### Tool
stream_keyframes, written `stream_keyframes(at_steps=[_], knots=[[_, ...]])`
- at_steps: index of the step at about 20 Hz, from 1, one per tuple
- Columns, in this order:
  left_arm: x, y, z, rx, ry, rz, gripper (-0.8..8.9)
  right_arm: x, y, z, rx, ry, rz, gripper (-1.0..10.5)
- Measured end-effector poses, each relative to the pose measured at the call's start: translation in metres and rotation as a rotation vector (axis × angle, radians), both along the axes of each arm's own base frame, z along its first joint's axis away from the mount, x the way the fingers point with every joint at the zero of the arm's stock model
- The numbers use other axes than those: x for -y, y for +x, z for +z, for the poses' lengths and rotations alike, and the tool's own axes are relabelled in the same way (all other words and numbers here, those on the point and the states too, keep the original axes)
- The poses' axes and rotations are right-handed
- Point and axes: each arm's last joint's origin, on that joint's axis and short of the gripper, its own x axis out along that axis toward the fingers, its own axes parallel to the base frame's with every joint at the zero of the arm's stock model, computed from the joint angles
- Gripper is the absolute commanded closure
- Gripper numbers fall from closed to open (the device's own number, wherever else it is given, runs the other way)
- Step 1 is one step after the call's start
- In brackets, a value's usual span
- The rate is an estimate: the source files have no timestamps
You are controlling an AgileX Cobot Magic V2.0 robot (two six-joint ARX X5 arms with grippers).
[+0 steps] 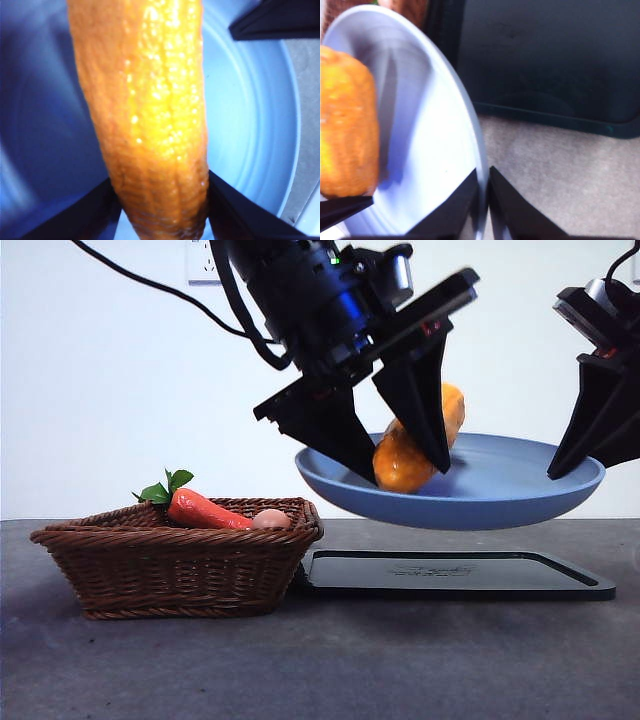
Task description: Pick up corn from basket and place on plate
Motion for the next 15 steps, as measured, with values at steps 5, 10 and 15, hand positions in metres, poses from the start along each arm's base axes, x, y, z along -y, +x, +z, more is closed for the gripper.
stream_keyframes(at_steps=[5,10,15], knots=[[0.002,-0.002,0.000,0.005,-0.001,-0.012,4.23,0.000,0.000,0.000,0.001,-0.005,-0.004,9.5],[0.002,-0.002,0.000,0.008,0.000,-0.018,4.21,0.001,0.002,-0.002,-0.005,-0.019,-0.013,9.5],[0.000,-0.004,0.033,0.056,-0.049,-0.022,4.22,0.004,0.012,-0.015,-0.033,-0.020,-0.028,9.5]])
